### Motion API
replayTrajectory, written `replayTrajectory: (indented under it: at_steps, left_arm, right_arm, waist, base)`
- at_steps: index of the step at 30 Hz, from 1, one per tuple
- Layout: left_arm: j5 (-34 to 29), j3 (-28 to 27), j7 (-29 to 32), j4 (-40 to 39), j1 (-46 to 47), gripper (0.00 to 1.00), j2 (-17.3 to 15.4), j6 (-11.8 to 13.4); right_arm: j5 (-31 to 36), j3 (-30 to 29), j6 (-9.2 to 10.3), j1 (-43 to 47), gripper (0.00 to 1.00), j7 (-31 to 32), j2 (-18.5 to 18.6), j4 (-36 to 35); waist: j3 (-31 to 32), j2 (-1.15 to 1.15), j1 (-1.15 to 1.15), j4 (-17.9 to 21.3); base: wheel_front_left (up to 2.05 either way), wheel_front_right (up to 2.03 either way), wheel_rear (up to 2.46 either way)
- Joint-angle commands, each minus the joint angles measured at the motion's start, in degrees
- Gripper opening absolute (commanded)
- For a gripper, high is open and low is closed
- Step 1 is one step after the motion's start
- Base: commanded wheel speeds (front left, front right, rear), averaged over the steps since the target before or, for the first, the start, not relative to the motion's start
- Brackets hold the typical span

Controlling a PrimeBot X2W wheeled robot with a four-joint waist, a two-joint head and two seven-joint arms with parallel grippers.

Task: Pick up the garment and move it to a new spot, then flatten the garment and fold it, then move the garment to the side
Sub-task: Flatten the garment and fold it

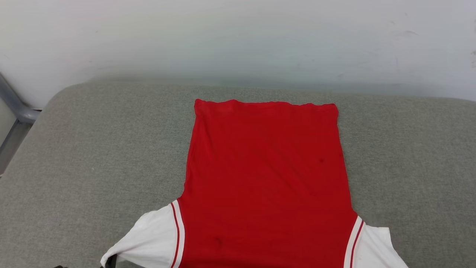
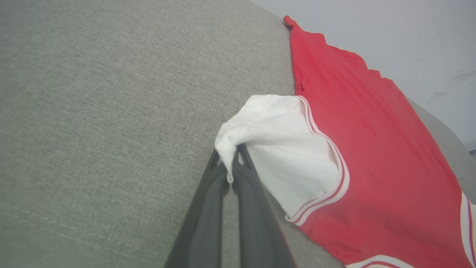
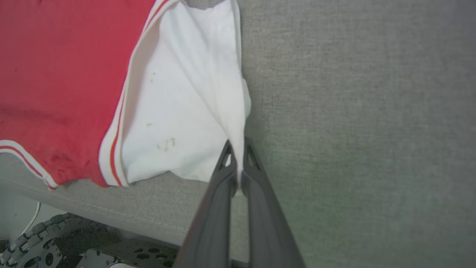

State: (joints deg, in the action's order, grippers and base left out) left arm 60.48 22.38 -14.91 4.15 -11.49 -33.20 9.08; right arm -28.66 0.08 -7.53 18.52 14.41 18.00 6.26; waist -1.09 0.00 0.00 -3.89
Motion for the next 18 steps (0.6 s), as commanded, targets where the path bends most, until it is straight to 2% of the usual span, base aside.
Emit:
replayTrajectory:
  at_steps: [1,2,6,10,14,18]
  left_arm:
    - [-0.4,0.2,-0.4,0.2,0.8,0.0,0.3,-0.3]
    - [-0.7,0.3,-0.4,0.2,1.2,0.0,0.3,-0.4]
    - [-1.7,0.7,-0.4,-0.3,2.5,0.0,0.7,-0.7]
    - [-2.8,1.1,-0.3,-1.2,3.9,0.0,0.9,-1.1]
    - [-4.1,1.8,-0.3,-2.1,6.5,0.0,1.4,-1.5]
    - [-5.8,2.9,-0.3,-2.9,10.3,0.0,2.5,-2.6]
  right_arm:
    - [0.2,-0.4,0.09,-0.8,0.5,0.0,-0.1,-0.7]
    - [0.3,-0.8,0.09,-1.6,1.0,-0.2,-0.2,-1.3]
    - [-0.6,-2.6,0.08,-5.5,1.0,0.1,-0.1,-5.2]
    - [-0.6,-4.0,0.07,-12.5,1.0,2.0,2.5,-9.9]
    - [-0.4,-4.8,0.07,-23.6,1.0,5.6,5.0,-11.8]
    - [-0.7,-4.9,0.07,-36.7,1.0,11.7,6.7,-10.0]
  waist:
    - [0.0,0.0,0.0,-0.1]
    - [-0.1,0.0,0.0,-0.2]
    - [-0.7,0.0,0.0,-0.7]
    - [-2.1,0.0,0.0,-1.5]
    - [-5.2,0.0,0.0,-3.2]
    - [-9.9,0.0,0.0,-6.1]
  base:
    - [0.0,0.0,0.0]
    - [0.0,0.0,0.0]
    - [0.0,0.0,0.0]
    - [0.0,0.0,0.0]
    - [0.0,0.0,0.0]
    - [0.0,0.0,0.0]
